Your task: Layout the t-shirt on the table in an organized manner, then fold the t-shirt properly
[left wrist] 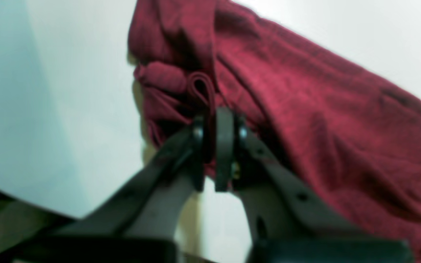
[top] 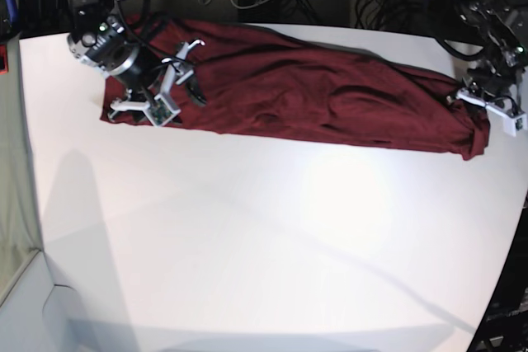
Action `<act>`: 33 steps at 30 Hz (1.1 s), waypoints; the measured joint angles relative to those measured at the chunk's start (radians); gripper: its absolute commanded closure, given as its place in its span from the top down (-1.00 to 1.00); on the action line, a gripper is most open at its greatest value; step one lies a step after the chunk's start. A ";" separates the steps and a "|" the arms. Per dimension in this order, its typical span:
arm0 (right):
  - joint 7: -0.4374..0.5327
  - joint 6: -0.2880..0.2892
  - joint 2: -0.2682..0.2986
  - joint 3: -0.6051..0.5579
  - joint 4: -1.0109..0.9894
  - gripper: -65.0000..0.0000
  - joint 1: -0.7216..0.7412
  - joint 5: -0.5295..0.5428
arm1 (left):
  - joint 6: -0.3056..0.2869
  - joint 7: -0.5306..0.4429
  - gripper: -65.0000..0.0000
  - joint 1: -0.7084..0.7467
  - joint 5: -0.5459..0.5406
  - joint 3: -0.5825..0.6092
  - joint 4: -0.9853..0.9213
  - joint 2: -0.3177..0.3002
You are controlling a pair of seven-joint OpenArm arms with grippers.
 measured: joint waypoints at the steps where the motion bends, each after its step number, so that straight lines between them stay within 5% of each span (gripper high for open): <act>1: 0.000 0.000 0.000 0.000 0.000 -0.03 0.000 0.000 | 0.000 0.004 -1.00 -0.008 -0.006 -0.030 0.000 0.004; 5: 0.000 0.000 0.000 0.000 0.000 -0.03 0.000 0.000 | 0.000 0.002 -1.00 -0.057 0.011 -0.129 -0.002 -0.004; 15: 0.000 0.000 0.000 0.000 0.000 -0.03 0.000 0.000 | -0.001 -0.003 -0.98 -0.105 0.010 -0.146 -0.055 -0.049; 25: 0.004 0.000 0.000 0.001 -0.002 -0.03 -0.016 0.000 | 0.000 -0.003 -0.31 -0.129 0.013 -0.145 -0.265 -0.092; 33: 0.005 0.000 0.000 0.001 -0.002 -0.03 -0.024 0.000 | 0.001 -0.110 -0.26 -0.128 0.009 -0.145 -0.274 -0.118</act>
